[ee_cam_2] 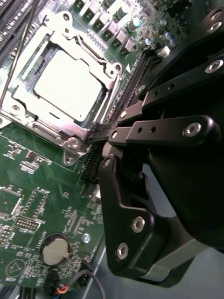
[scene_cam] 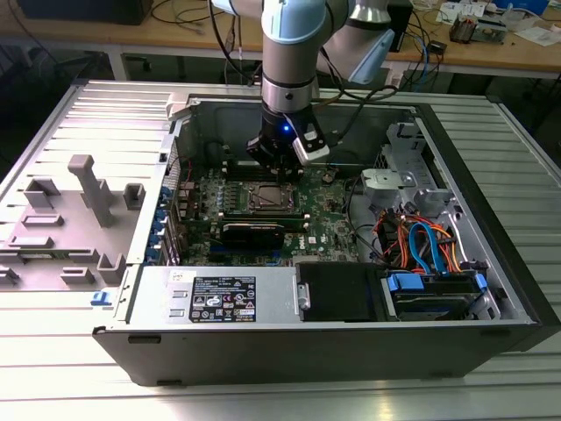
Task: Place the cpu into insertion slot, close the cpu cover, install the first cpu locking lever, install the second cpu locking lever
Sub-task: 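Install the first cpu locking lever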
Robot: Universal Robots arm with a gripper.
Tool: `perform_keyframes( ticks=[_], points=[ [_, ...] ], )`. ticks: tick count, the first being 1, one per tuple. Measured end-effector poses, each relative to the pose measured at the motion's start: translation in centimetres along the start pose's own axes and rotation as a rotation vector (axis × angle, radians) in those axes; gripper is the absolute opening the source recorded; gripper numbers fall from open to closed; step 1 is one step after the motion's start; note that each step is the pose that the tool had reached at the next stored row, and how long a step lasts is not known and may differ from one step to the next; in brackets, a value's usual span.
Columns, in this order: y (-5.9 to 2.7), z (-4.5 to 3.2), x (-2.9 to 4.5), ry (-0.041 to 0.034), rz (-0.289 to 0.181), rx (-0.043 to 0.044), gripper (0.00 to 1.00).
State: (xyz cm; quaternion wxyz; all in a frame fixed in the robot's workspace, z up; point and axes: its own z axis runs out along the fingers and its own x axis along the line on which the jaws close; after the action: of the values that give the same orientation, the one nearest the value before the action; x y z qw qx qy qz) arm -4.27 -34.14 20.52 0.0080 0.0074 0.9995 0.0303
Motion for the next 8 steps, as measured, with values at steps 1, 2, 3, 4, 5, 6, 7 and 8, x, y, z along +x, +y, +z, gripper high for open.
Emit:
perform_keyframes(
  ticks=[1, 2, 3, 4, 5, 6, 7, 8],
  points=[
    [0.00, -0.29, 0.00, 0.0005, 0.000, 0.0011, 0.11],
    [0.01, -0.47, -0.01, 0.0005, 0.000, 0.0011, 0.11],
    [0.02, -0.62, 0.00, 0.0005, 0.000, 0.0010, 0.11],
    [0.03, -0.76, -0.01, 0.0005, 0.000, 0.0012, 0.11],
    [0.03, -0.87, -0.01, 0.0005, 0.000, 0.0012, 0.11],
    [0.02, -0.96, -0.01, 0.0005, 0.000, 0.0012, 0.11],
    [-0.06, -1.01, -0.02, 0.0006, 0.000, 0.0011, 0.11],
    [-0.17, -1.02, -0.02, 0.0006, 0.000, 0.0011, 0.11]
  ],
)
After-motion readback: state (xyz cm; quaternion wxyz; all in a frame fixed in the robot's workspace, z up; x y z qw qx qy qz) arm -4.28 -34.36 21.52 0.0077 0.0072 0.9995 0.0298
